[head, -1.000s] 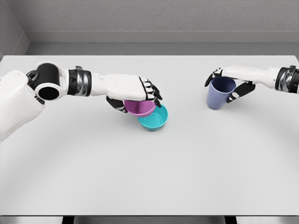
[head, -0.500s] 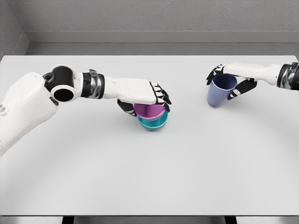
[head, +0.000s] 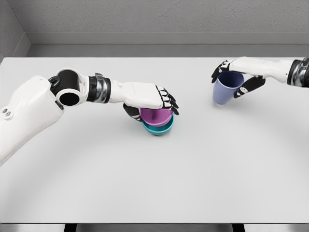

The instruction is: Stacking bowl and cup with both arms

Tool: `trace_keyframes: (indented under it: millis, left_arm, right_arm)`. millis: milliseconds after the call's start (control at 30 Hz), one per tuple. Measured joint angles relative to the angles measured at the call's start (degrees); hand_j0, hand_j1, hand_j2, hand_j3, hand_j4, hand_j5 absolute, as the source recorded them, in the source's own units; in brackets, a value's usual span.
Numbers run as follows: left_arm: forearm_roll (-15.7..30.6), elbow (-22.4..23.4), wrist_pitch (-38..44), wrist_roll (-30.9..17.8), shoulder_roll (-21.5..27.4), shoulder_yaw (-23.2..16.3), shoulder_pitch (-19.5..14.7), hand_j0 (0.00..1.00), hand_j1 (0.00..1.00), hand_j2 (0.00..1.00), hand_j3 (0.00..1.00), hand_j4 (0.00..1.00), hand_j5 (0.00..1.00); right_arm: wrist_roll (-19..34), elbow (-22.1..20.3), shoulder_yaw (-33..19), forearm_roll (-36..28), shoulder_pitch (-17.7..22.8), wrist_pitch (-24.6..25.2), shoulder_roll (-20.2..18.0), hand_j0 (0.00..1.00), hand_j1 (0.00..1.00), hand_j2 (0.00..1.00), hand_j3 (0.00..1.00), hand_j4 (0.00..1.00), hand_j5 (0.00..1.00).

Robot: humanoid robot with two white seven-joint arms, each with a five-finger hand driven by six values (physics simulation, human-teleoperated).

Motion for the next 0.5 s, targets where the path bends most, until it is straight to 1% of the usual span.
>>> trace_keyframes:
  millis: [333, 500]
  left_arm:
    - [0.1, -0.2, 0.0, 0.0, 0.0, 0.2, -0.2, 1.00, 1.00, 1.00, 1.00, 1.00, 1.00]
    - [0.6, -1.3, 0.0, 0.0, 0.2, 1.5, -0.3, 1.00, 1.00, 1.00, 1.00, 1.00, 1.00]
  right_arm:
    - [0.0, -1.4, 0.4, -0.1, -0.9, 0.0, -0.2, 0.62, 0.62, 0.62, 0.62, 0.62, 0.62]
    - [0.0, -2.5, 0.5, -0.1, -1.3, 0.0, -0.2, 0.62, 0.62, 0.62, 0.62, 0.62, 0.62]
